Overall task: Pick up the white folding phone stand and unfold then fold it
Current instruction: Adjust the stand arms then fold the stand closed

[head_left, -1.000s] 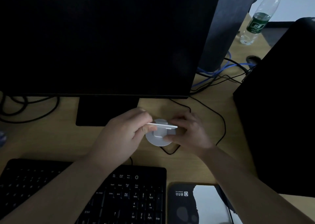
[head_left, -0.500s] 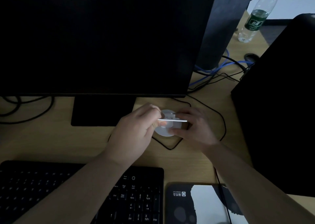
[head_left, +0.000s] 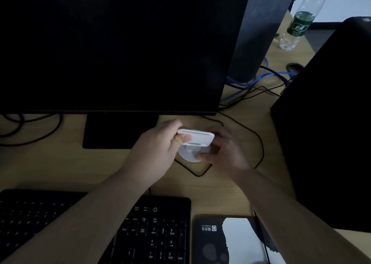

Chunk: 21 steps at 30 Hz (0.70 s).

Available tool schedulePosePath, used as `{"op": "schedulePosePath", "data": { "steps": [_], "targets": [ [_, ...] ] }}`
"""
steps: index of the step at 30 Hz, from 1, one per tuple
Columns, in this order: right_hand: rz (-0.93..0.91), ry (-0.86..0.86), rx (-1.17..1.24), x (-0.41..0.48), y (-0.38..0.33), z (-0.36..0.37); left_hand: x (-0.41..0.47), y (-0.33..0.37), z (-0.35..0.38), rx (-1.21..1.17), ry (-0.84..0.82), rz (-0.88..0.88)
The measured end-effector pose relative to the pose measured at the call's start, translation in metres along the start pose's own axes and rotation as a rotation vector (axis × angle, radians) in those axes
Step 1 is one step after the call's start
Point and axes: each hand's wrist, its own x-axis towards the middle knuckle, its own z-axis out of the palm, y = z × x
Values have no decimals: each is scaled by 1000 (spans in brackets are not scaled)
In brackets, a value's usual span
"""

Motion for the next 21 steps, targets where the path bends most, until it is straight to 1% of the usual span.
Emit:
{"op": "schedulePosePath", "data": {
  "steps": [5,11,16,21],
  "targets": [
    [2,-13,-10,1,1,0,24,10,-4,-57,-101,-171],
    [-11,-23,-55,1,4,0,44,7,6,-142,-165,-374],
    [10,-41,-54,0,1,-2,53,5,10,-236,-183,-440],
    [29,-65,-76,0,0,-3,39,-5,12,-428,-175,-487]
  ]
}}
